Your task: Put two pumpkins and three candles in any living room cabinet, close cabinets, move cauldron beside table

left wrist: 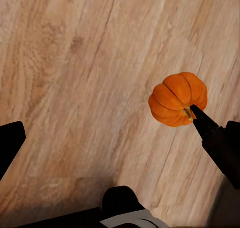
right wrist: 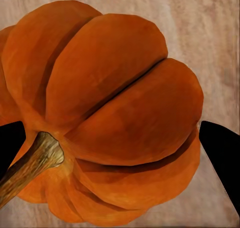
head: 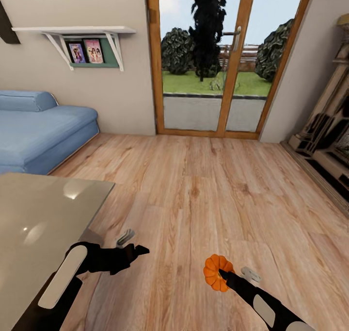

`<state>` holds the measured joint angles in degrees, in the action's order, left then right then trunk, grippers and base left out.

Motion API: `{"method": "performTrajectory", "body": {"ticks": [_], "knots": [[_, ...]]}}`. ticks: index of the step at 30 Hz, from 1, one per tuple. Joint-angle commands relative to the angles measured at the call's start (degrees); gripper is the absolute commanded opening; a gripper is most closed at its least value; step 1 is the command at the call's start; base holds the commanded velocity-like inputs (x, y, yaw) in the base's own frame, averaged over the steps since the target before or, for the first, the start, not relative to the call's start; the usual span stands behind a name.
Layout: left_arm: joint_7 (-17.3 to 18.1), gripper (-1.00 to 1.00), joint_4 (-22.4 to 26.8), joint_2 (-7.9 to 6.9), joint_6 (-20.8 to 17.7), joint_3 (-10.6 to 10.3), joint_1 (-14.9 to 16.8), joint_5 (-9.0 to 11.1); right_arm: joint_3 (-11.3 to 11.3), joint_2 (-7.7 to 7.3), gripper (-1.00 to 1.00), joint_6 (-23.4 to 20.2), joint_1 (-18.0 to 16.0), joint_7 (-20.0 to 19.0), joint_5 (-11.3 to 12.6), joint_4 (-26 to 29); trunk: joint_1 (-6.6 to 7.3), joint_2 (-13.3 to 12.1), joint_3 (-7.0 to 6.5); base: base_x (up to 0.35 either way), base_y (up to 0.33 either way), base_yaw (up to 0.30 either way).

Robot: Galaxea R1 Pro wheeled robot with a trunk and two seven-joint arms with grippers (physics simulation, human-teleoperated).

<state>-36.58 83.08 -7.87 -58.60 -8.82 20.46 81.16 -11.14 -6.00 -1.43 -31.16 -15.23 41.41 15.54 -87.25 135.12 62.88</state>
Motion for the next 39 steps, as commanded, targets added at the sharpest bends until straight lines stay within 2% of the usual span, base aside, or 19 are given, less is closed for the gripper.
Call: {"method": "performTrajectory", "body": {"ticks": [1, 7, 19, 33, 39], "knots": [[-0.60, 1.00, 0.07, -0.04, 0.02, -0.06, 0.02, 0.58, -0.29, -0.02, -1.00, -0.14, -0.04, -0.08, 0.60, 0.02, 0.23, -0.38, -0.07, 0.000, 0.000, -0.228], [-0.60, 1.00, 0.07, -0.04, 0.01, -0.10, 0.02, 0.58, -0.29, 0.02, -1.00, -0.07, -0.04, -0.06, 0.60, 0.02, 1.55, -2.79, -0.86, 0.000, 0.000, -0.206], [-0.60, 1.00, 0.07, -0.04, 0.05, -0.11, 0.02, 0.58, -0.29, 0.02, -1.00, -0.07, -0.04, -0.06, 0.54, 0.02, 4.18, -7.60, -2.98, 0.000, 0.000, -0.056], [-0.65, 1.00, -0.02, -0.04, 0.07, -0.14, 0.02, 0.58, -0.31, 0.04, -1.00, 0.01, -0.04, -0.12, 0.51, -0.02, 7.26, -13.21, -5.49, 0.000, 0.000, -0.006], [-0.62, 1.00, -0.10, -0.04, 0.04, -0.14, 0.02, 0.58, -0.29, 0.02, -1.00, 0.29, 1.03, 0.33, 0.23, -0.01, 8.58, -15.62, -6.57, 0.000, 0.000, 0.000]]}}
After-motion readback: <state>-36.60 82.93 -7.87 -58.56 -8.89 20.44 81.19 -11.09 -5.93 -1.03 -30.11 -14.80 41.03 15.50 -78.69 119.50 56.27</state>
